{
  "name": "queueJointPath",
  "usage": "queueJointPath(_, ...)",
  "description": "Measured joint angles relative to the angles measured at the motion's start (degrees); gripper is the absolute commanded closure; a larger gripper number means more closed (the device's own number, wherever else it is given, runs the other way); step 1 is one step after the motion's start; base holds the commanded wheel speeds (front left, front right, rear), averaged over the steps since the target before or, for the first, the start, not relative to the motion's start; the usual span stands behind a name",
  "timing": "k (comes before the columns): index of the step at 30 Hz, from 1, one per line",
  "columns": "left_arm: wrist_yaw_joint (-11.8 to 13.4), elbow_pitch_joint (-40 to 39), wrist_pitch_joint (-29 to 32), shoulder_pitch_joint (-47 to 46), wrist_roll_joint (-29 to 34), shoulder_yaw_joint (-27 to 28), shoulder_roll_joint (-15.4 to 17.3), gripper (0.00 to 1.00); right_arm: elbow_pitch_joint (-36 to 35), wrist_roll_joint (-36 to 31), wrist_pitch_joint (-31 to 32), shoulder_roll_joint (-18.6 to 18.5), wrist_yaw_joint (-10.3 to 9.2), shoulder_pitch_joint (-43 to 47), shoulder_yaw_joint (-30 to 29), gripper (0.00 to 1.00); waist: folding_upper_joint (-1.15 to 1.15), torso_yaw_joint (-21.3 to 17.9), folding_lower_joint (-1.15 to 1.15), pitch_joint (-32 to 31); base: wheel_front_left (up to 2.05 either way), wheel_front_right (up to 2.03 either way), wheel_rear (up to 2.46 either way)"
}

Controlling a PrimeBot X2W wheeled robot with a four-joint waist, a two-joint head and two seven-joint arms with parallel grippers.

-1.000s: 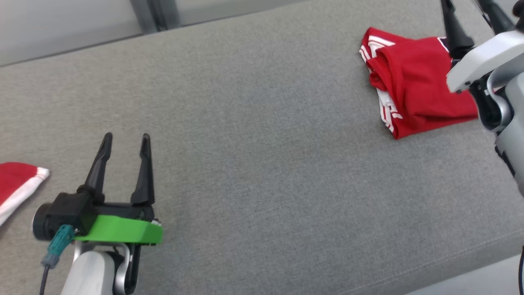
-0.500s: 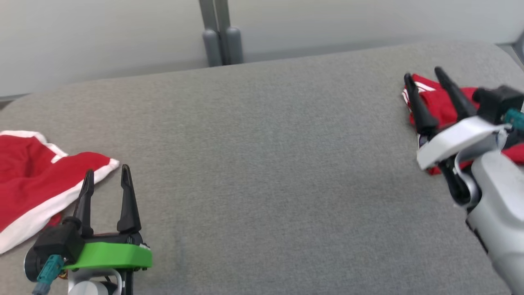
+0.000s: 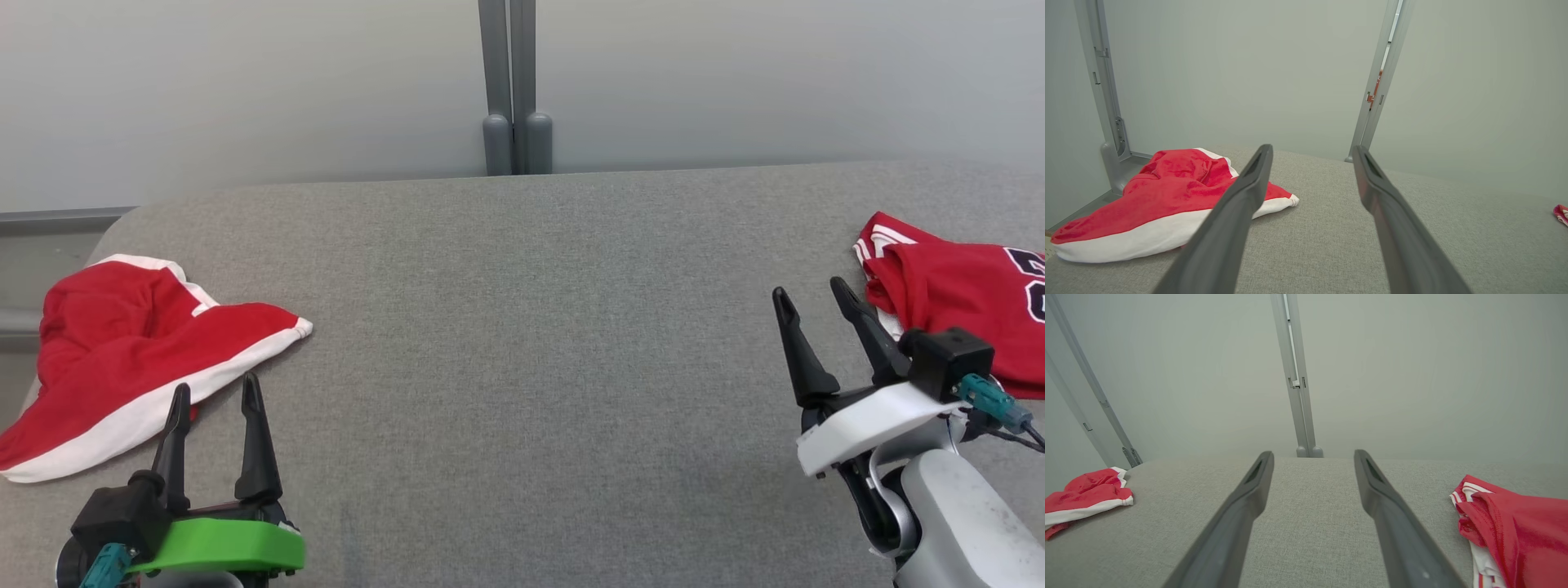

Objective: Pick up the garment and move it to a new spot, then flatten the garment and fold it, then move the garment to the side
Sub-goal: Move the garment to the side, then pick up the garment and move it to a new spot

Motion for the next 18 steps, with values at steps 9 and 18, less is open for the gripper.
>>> queueJointPath(9,-0.44,0.00,0.00,0.45,2.63,0.19,-0.77,0.00,-4.77,-5.49,0.00,3.33,0.00,5.48,-5.19,0.00,0.00,0.39,0.00,0.25,0.00,0.00,0.00)
queueJointPath(18,-1.02,0.14,0.00,0.37,3.52,0.54,-1.45,0.00,-6.19,-8.13,0.00,5.42,0.00,5.89,-7.55,0.00,0.00,-0.34,0.00,0.93,0.00,0.00,0.00)
